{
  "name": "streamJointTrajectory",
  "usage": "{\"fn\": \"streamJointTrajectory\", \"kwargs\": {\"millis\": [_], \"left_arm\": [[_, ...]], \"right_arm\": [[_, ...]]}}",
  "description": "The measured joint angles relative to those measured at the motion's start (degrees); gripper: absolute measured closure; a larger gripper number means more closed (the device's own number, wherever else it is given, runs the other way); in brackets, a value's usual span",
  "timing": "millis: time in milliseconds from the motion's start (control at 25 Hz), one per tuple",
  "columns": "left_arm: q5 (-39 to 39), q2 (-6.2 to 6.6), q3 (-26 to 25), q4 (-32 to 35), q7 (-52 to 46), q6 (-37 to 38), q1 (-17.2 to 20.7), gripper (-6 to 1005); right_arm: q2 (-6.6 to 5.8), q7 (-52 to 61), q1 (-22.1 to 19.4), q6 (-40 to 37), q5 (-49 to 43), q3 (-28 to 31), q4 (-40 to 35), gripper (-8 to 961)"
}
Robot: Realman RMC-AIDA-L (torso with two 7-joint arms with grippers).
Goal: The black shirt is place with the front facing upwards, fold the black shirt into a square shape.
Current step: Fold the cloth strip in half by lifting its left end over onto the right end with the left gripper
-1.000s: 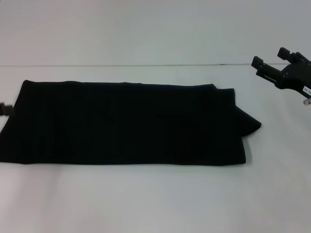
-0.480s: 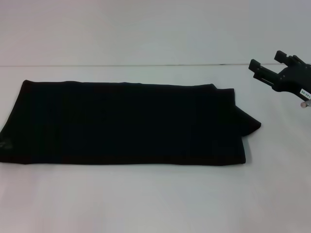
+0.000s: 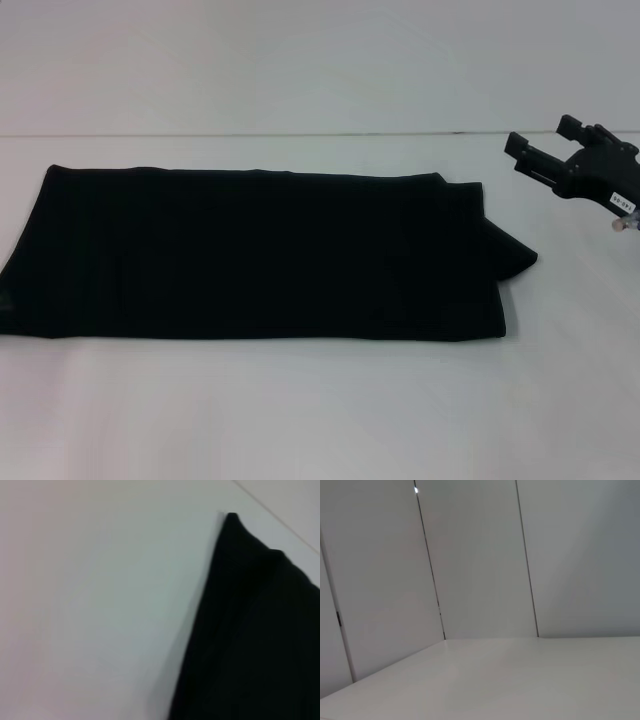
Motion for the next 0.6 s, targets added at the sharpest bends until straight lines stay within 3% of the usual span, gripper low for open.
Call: {"fn": "streamJointTrajectory", "kwargs": {"millis": [600], "left_arm": [[2.3,-0.13,0.8,-2.4,-0.1,-5.7,-1.8,186]], "right_arm": [[0.00,-0.1,-0.2,0.0,0.0,-0.2,1.2,26]]}}
